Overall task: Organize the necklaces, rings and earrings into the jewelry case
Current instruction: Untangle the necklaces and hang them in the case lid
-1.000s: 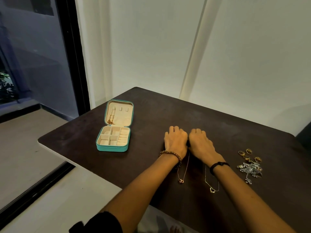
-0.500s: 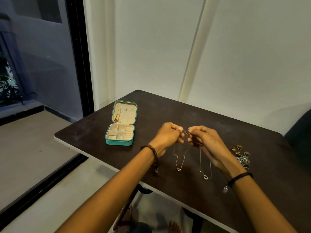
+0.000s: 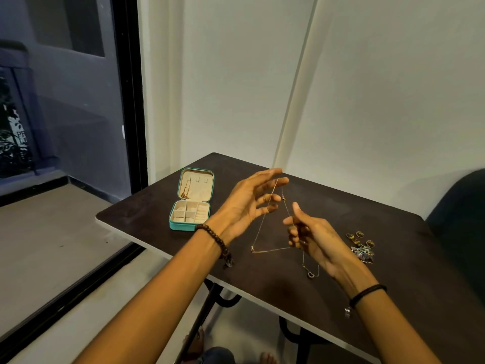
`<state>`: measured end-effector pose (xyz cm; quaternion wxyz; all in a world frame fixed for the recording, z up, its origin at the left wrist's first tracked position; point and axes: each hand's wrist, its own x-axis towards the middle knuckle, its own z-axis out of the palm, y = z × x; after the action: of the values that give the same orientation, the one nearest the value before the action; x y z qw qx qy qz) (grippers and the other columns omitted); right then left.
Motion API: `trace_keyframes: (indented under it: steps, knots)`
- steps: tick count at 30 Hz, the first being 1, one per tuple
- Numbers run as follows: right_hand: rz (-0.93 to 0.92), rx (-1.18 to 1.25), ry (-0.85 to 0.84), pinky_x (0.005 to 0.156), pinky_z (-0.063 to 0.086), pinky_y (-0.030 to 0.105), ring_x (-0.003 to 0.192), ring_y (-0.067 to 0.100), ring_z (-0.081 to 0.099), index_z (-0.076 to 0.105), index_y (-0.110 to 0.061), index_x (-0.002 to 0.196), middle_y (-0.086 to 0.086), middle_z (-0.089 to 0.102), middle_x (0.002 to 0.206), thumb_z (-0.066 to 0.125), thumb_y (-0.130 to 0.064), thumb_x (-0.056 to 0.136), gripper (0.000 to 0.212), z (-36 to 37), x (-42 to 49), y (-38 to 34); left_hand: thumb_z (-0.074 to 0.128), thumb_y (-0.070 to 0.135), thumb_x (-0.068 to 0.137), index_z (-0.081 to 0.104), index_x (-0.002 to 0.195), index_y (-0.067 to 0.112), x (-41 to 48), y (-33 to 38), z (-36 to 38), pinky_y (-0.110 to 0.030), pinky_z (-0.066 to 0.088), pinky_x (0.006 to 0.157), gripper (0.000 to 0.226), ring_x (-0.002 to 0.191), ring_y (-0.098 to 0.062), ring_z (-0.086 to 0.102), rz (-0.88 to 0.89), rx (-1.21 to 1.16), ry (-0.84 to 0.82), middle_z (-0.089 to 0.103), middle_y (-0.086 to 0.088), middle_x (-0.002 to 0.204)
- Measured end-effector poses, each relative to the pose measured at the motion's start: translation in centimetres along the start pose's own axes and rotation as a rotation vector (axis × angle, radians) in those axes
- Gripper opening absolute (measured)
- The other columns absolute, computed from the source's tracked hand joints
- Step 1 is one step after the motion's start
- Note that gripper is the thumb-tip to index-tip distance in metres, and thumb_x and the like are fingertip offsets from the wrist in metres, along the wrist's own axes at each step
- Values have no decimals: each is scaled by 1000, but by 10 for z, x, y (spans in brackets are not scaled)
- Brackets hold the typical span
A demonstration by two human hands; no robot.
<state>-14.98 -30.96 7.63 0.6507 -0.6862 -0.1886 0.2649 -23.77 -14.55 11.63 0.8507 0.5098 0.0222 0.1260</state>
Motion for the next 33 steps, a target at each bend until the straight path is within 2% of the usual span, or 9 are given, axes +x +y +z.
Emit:
trace_keyframes:
  steps: [3, 6, 14, 17, 20, 22, 24, 28, 33]
  knots:
    - [16, -21, -11, 73, 46, 32, 68, 15, 57, 73, -9, 86, 3, 60, 70, 62, -57, 90, 50, -2, -5, 0, 56, 31, 99, 65, 129, 17, -7, 6, 0, -31, 53, 82, 35, 77, -10, 64, 24, -30, -18, 71, -1, 123]
    - [42, 15, -26, 73, 47, 32, 69, 16, 58, 72, -10, 83, 4, 61, 72, 66, -55, 88, 46, -2, -10, 2, 57, 32, 97, 64, 133, 19, -12, 10, 0, -33, 53, 84, 38, 82, -12, 64, 41, -75, -7, 69, 1, 128]
    - [122, 252, -99, 81, 57, 33, 76, 20, 68, 70, -6, 88, 7, 64, 77, 72, -27, 85, 21, -4, -20, 9, 62, 23, 94, 71, 122, 13, -14, 12, -8, -29, 59, 73, 30, 86, -15, 67, 30, -368, 91, 69, -11, 122]
    - [99, 300, -80, 78, 61, 31, 81, 21, 71, 69, -4, 92, 8, 68, 80, 73, -23, 85, 20, -5, -21, 12, 63, 19, 93, 68, 122, 8, -13, 12, -11, -31, 58, 79, 31, 88, -16, 68, 45, -459, 159, 67, -14, 125]
    - [59, 325, -52, 83, 61, 32, 86, 21, 73, 71, -4, 97, 9, 71, 87, 72, -21, 86, 19, -7, -21, 14, 65, 14, 92, 67, 124, 7, -9, 8, -14, -34, 59, 85, 33, 93, -20, 69, 78, -561, 253, 67, -14, 117]
    - [23, 270, -17, 78, 61, 29, 87, 21, 74, 71, -2, 100, 10, 72, 89, 71, -20, 88, 22, -5, -22, 12, 65, 13, 92, 64, 128, 9, -6, 2, -19, -39, 57, 91, 36, 102, -25, 69, 99, -630, 315, 64, -17, 120]
    - [-18, 192, 16, 73, 60, 25, 88, 22, 75, 71, 1, 103, 14, 74, 92, 71, -20, 90, 24, 0, -24, 8, 65, 14, 93, 65, 125, 13, -6, -5, -22, -45, 53, 99, 33, 112, -31, 65, 91, -667, 365, 60, -18, 127]
    - [-119, 36, 40, 73, 61, 24, 82, 22, 75, 74, 1, 101, 14, 76, 90, 73, -23, 89, 27, 10, -26, -3, 60, 18, 96, 66, 113, 17, -12, -22, -17, -45, 46, 107, 19, 120, -34, 60, 26, -559, 349, 59, -21, 129]
    - [-240, -104, 17, 70, 61, 28, 69, 18, 69, 75, 1, 99, 13, 73, 80, 73, -20, 90, 23, 22, -30, -16, 56, 28, 99, 61, 128, 10, -17, -37, -8, -31, 55, 93, 34, 112, -24, 67, -73, -114, 157, 68, -17, 123]
